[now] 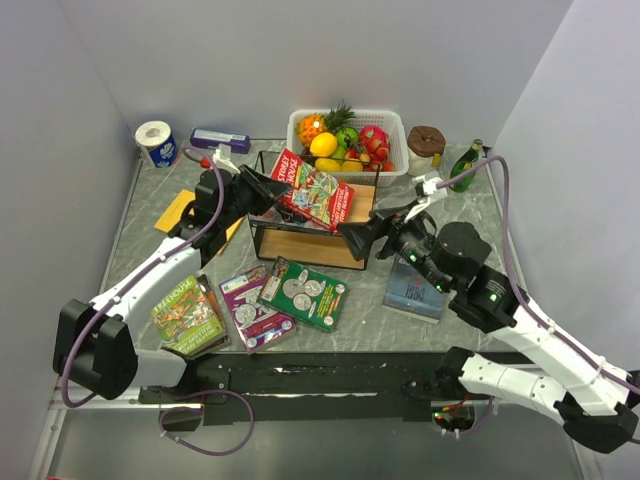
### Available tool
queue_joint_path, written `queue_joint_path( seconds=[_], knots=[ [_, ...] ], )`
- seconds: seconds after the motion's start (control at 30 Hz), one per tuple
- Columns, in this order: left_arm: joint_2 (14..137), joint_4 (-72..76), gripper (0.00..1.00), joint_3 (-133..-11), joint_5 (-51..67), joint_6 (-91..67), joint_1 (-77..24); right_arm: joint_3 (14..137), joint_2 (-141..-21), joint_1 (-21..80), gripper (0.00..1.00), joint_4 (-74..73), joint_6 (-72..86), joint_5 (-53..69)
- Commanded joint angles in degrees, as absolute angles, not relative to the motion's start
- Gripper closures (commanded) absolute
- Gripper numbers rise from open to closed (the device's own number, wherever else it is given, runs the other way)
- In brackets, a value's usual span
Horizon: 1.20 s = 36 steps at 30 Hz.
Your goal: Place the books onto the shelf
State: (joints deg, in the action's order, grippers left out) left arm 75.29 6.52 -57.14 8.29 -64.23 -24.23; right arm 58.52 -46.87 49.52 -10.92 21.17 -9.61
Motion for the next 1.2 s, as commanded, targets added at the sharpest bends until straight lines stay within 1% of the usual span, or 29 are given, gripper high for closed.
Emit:
queue_joint_path(
  seconds=[0.0,0.03,0.13,0.17,0.27,0.37,0.43,0.47,0.53,0.57,0.67,0.73,0.9,0.97,1.17],
  knots=[
    [74.35,10.20,0.98,-58.09,5.45,-65.39,-24.08,60.82,-49.48,49.04,0.01,-8.44,20.21,-10.20],
    [74.53,9.50,0.97,-58.44,5.19,-64.87,-24.00,60.91,-50.44,49.04,0.01,-8.18,20.21,-10.11],
    [74.88,5.99,0.88,-60.20,3.87,-63.64,-24.08,60.47,-51.59,48.87,0.02,-7.47,20.21,-9.84],
    [74.80,3.63,0.81,-61.34,3.52,-63.20,-24.08,60.38,-51.77,48.87,0.02,-7.30,20.13,-9.84],
    [75.06,0.36,0.70,-63.53,1.94,-61.61,-24.00,60.12,-52.56,48.78,0.02,-6.59,19.69,-9.76],
    [74.97,-3.24,0.69,-64.68,0.53,-60.73,-24.08,60.38,-53.78,48.34,0.02,-6.07,19.07,-9.49],
    [74.80,-4.83,0.67,-65.04,0.18,-60.21,-24.08,60.56,-55.10,47.81,0.02,-5.98,18.98,-9.32],
    [74.79,-5.53,0.60,-65.74,0.18,-60.03,-24.08,60.64,-55.63,47.73,0.02,-5.98,18.90,-9.23],
    [74.88,-7.64,0.52,-66.53,0.26,-59.42,-24.08,60.56,-56.77,47.46,0.02,-5.80,19.16,-8.79],
    [74.88,-8.17,0.44,-67.32,0.26,-59.07,-24.08,60.38,-56.86,47.29,0.02,-5.45,19.33,-8.53],
    [75.06,-10.80,0.34,-69.07,0.18,-58.10,-24.08,59.77,-57.57,46.67,0.02,-4.75,19.86,-7.74],
    [75.23,-12.82,0.30,-69.96,0.18,-57.39,-24.08,59.50,-57.74,46.50,0.02,-4.31,19.95,-7.38],
    [75.41,-18.36,0.27,-75.05,-2.98,-54.68,-24.17,59.59,-58.36,46.14,0.02,-3.69,19.86,-6.95],
    [75.67,-22.03,0.26,-77.85,-3.86,-53.79,-24.08,59.68,-58.71,45.97,0.02,-3.52,19.86,-6.77],
    [74.79,-26.45,0.24,-81.11,-7.73,-50.89,-24.08,60.21,-59.68,45.62,0.02,-3.08,19.86,-6.42]
  ],
)
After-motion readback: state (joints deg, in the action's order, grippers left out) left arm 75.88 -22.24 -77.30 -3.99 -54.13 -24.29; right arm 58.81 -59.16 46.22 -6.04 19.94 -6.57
